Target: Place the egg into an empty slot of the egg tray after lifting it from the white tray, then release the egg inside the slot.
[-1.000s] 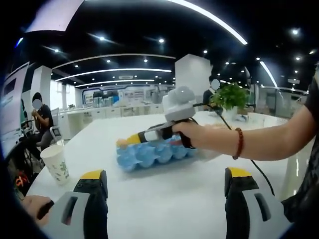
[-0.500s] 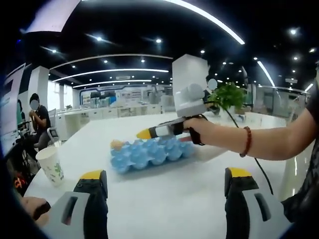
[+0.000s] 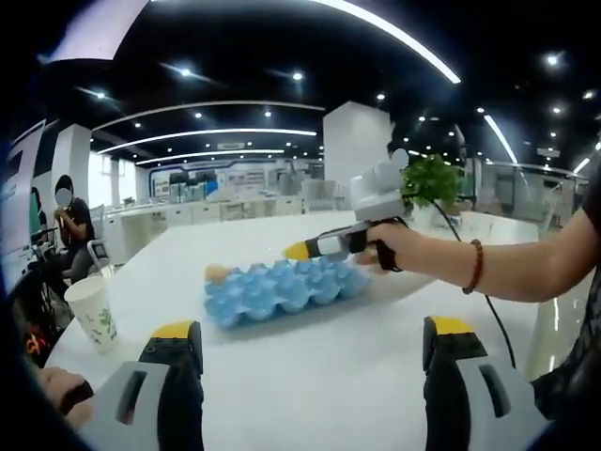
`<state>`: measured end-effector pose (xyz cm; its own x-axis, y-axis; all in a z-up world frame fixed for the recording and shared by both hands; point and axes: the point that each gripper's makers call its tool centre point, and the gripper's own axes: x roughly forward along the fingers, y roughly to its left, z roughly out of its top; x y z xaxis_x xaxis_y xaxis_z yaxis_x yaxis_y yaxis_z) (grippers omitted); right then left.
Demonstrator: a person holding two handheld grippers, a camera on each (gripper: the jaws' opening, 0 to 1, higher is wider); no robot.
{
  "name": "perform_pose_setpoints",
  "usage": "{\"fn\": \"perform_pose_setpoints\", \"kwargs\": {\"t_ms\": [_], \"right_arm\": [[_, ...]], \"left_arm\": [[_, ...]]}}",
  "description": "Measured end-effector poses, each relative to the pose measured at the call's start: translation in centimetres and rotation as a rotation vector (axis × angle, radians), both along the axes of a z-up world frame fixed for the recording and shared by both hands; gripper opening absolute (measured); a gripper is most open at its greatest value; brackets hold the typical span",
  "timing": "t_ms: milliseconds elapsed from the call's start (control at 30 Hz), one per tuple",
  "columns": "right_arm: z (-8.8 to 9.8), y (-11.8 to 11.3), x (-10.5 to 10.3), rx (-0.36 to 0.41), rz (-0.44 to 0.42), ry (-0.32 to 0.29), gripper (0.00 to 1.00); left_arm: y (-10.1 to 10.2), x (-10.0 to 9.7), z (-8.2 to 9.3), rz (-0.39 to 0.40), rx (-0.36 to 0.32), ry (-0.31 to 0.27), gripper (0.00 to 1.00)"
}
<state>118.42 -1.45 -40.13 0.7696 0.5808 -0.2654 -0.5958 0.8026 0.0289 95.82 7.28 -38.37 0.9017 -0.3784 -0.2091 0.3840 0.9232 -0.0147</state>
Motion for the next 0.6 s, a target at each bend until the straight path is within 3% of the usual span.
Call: {"fn": "perform_pose_setpoints", "kwargs": {"t_ms": [367,600], "right_arm": [[0.4,-3.4,0.1,0.009,-0.057,-0.001,0.64],[0.3,-6.9,0.4,-0.015,-0.121,-0.010,0.62]], "left_arm": [[-0.3,-0.1,0.1,-0.009,0.003,0.003,0.99],[-0.6,0.0,-0.2,-0.016,0.001,0.011,0.99]]}}
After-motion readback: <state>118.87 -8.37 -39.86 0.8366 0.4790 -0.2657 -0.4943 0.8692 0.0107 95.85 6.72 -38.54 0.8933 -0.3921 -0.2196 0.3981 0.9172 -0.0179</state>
